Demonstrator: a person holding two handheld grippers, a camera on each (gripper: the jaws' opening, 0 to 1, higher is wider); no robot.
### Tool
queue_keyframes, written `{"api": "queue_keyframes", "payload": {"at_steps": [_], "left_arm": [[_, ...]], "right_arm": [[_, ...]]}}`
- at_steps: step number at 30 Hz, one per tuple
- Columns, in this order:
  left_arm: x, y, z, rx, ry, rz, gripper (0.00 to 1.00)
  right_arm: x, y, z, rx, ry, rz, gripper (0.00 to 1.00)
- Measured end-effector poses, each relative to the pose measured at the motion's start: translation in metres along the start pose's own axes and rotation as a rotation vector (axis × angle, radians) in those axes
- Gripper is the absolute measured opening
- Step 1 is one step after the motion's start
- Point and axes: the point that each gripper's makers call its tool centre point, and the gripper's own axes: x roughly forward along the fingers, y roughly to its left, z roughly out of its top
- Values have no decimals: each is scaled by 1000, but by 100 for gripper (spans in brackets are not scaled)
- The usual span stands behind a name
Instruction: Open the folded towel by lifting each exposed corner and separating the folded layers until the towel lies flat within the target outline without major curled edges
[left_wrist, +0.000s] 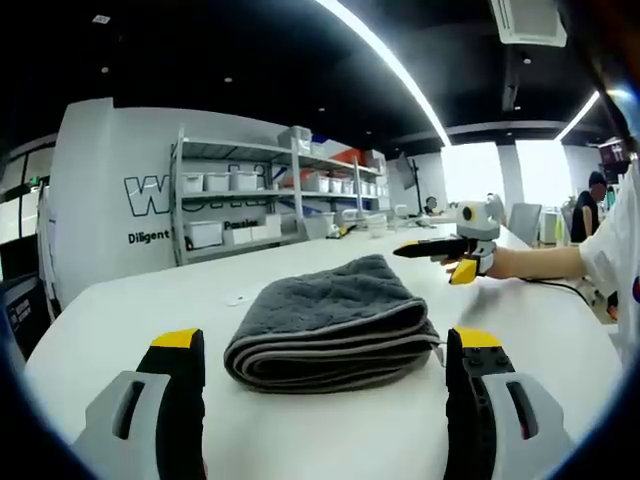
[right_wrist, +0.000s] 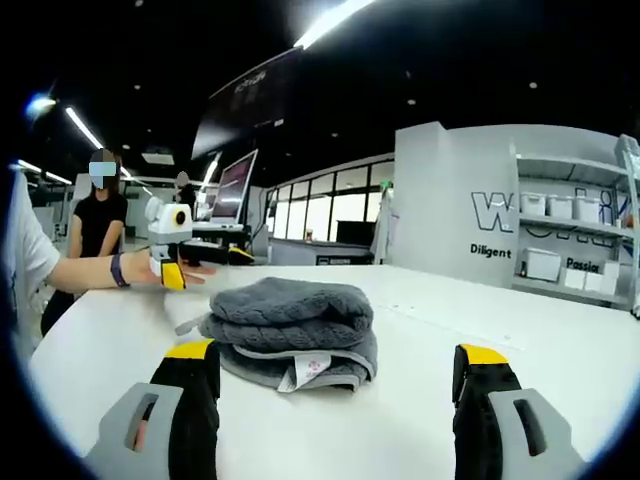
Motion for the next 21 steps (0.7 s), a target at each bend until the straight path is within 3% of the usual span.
{"api": "queue_keyframes", "payload": {"at_steps": [9, 14, 21], "left_arm": [[3, -3, 0, 151, 31, 48, 96], [3, -8, 8, 236, 8, 82, 93], [2, -15, 23, 505, 0, 179, 82]], "right_arm": [[3, 2, -3, -8, 14, 4, 99], [5, 5, -7, -16, 25, 13, 99], [8, 9, -6, -18, -2, 15, 97]]}}
